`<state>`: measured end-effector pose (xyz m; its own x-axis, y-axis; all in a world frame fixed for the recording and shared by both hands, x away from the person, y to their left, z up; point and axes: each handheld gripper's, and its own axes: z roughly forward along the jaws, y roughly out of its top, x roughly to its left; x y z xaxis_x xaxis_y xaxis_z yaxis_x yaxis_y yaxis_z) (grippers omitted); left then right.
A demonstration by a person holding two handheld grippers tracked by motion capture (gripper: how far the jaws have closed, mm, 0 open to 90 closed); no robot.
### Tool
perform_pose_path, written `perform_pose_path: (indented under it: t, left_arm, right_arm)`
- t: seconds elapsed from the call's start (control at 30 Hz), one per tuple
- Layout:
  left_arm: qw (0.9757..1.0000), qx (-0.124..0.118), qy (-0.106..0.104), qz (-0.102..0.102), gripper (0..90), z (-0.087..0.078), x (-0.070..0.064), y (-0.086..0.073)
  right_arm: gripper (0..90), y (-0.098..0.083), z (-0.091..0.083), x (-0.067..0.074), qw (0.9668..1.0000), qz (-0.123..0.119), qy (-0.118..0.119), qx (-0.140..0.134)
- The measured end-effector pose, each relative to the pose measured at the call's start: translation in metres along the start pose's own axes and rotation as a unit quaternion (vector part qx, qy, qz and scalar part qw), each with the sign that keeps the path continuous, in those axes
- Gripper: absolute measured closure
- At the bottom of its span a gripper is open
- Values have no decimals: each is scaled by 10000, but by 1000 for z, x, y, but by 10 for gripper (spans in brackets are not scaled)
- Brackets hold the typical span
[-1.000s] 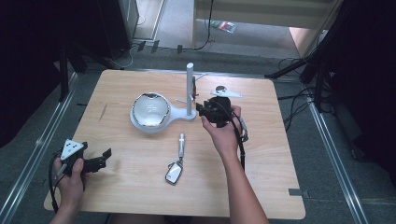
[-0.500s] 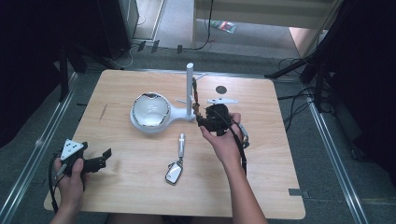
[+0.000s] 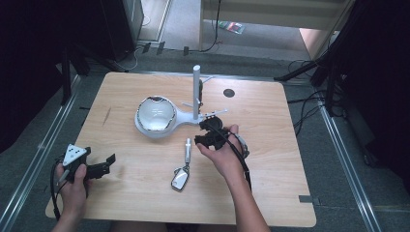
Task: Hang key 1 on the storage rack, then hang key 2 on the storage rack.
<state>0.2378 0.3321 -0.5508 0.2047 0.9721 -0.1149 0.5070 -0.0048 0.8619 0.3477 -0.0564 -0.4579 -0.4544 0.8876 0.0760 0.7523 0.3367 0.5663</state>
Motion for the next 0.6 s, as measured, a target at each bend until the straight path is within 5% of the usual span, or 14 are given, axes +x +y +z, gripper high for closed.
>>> perform_pose_path:
  t: [0.2,0.6]
  left_arm:
    - [10000,3,-19,1,14,-1,0,0]
    - [10000,4,-27,27,14,-1,0,0]
  right_arm:
    - [478,-8,9,12,9988,12,-71,477]
    - [461,-18,22,29,9959,-90,56,900]
